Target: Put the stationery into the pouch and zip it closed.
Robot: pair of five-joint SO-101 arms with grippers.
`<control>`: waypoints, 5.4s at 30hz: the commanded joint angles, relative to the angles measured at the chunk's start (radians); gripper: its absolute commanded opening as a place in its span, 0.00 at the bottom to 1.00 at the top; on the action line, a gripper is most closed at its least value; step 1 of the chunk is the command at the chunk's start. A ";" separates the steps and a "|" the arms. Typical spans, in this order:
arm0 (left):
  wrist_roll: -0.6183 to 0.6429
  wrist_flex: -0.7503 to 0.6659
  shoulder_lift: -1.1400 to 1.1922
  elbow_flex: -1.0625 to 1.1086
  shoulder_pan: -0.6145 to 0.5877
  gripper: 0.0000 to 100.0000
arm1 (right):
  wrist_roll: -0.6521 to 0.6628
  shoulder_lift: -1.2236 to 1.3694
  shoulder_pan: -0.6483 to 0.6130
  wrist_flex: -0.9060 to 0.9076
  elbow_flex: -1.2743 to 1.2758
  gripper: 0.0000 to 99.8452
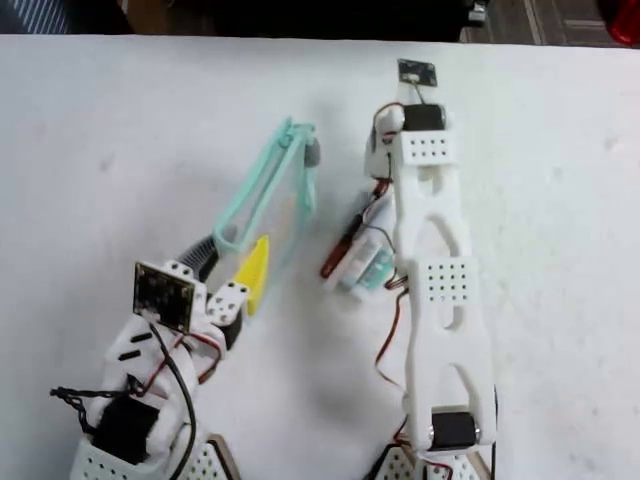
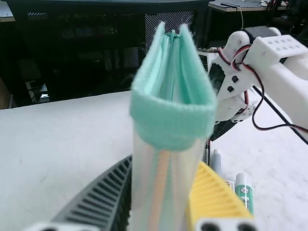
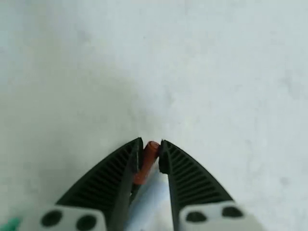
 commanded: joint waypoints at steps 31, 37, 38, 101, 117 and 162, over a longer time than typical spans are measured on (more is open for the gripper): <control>-0.005 0.015 0.001 0.005 0.015 0.15 | 0.002 -0.951 0.019 0.047 0.166 0.02; 0.000 0.017 0.001 0.005 0.010 0.21 | 0.002 -1.176 -0.053 0.045 0.173 0.02; 0.000 0.017 0.001 0.005 0.010 0.21 | 0.002 -1.213 -0.084 0.045 0.167 0.02; -0.005 0.021 0.001 0.015 0.008 0.20 | 0.170 -1.422 -0.182 -0.062 0.806 0.20; -0.005 0.023 0.001 0.015 0.008 0.20 | -0.044 -1.050 -0.051 -0.602 1.519 0.20; 0.002 0.025 0.001 0.017 0.008 0.20 | -0.049 -0.657 -0.025 -0.702 1.333 0.02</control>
